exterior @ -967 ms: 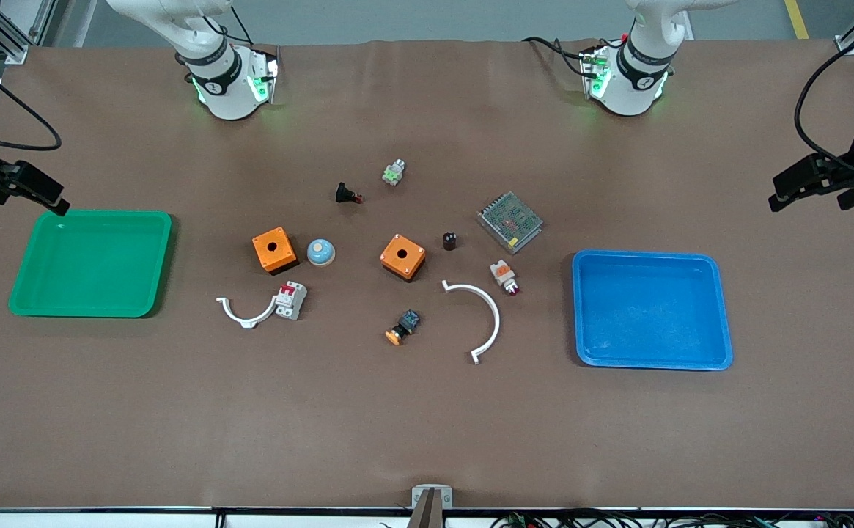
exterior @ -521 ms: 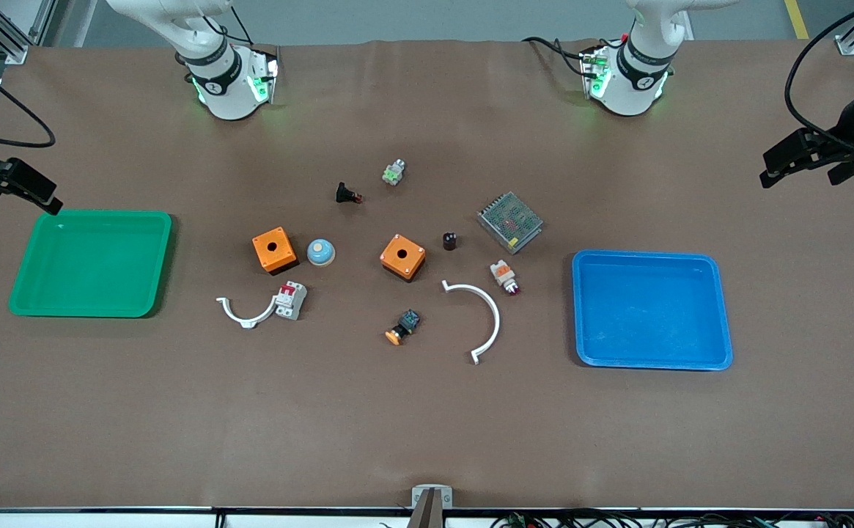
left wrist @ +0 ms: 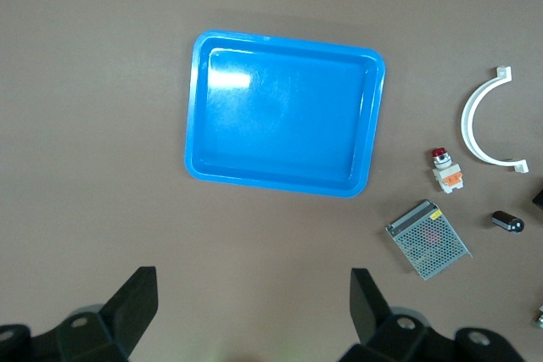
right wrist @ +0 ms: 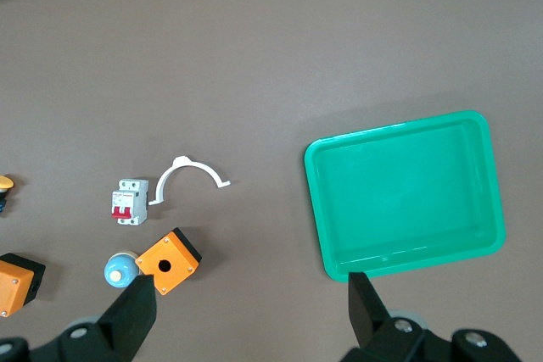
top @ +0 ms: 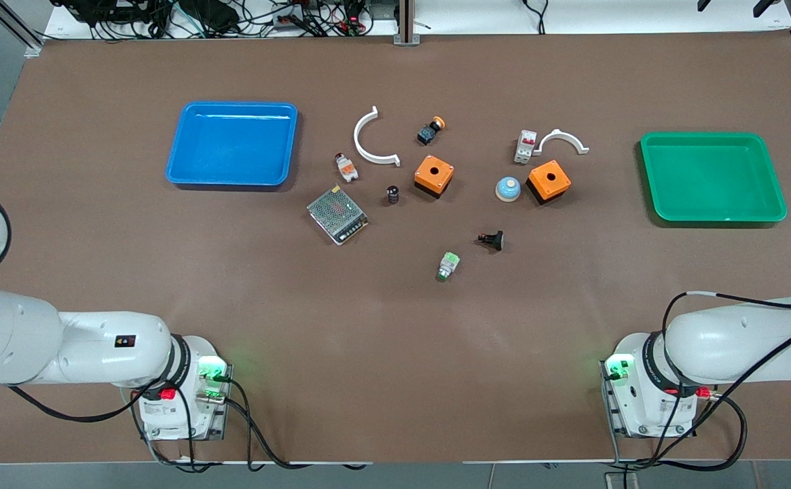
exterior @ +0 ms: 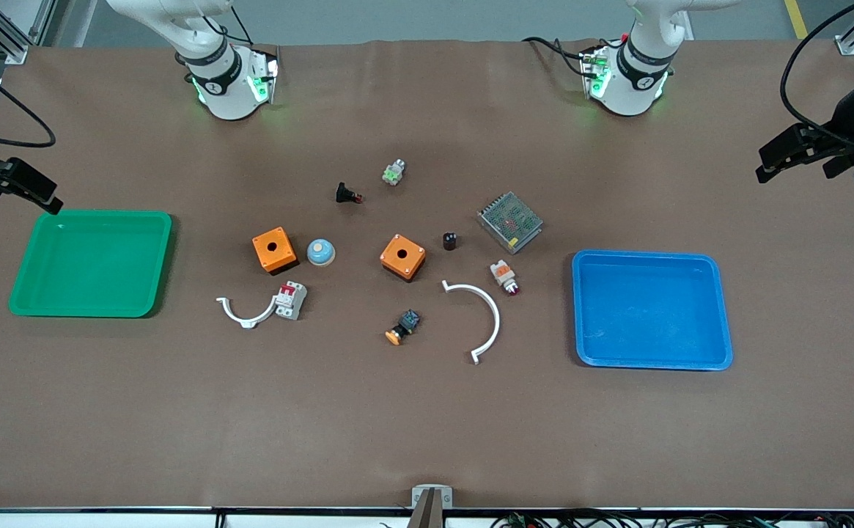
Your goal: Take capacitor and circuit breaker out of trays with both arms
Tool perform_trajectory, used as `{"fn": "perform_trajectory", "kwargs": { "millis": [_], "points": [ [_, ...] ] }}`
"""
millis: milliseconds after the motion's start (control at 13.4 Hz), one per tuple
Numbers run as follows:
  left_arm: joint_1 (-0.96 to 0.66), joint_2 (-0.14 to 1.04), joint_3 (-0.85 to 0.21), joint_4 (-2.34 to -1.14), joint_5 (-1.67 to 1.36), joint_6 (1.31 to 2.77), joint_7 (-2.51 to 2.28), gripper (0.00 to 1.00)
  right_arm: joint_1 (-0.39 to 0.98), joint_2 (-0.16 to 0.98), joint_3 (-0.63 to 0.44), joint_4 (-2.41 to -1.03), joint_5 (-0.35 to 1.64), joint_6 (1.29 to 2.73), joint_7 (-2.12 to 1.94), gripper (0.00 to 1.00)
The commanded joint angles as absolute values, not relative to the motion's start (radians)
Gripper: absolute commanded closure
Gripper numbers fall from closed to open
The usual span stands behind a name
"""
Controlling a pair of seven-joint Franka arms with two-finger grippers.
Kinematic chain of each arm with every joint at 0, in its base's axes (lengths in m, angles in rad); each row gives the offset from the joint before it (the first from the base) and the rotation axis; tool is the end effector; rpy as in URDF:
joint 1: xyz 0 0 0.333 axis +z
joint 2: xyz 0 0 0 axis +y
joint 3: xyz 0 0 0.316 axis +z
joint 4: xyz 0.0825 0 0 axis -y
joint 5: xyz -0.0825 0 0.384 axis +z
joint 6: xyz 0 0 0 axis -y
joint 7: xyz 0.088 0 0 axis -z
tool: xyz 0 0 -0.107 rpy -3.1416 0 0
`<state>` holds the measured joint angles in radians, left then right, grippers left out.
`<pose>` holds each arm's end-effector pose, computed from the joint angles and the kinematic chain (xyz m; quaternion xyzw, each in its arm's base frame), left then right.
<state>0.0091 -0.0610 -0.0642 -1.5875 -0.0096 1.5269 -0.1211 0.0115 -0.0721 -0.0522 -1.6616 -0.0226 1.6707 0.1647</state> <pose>0.5302 -0.0315 0.6458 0.9995 0.0328 -0.0001 0.0028 0.5408 -0.0253 0.6299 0.9939 -0.1018 0.0410 0.0069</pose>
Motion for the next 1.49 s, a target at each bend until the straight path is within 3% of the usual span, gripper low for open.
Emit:
{"fn": "perform_trajectory", "kwargs": {
  "millis": [0,1413],
  "points": [
    [0.002,-0.074,-0.057,-1.601,-0.017,1.525,-0.112,0.0,0.0,-0.077,-0.046,-1.661,-0.041,1.663,0.146,0.0],
    [0.011,-0.055,-0.092,-1.585,-0.005,1.488,-0.107,0.0,0.0,-0.077,-0.046,-1.661,-0.041,1.663,0.144,0.0]
  ]
}}
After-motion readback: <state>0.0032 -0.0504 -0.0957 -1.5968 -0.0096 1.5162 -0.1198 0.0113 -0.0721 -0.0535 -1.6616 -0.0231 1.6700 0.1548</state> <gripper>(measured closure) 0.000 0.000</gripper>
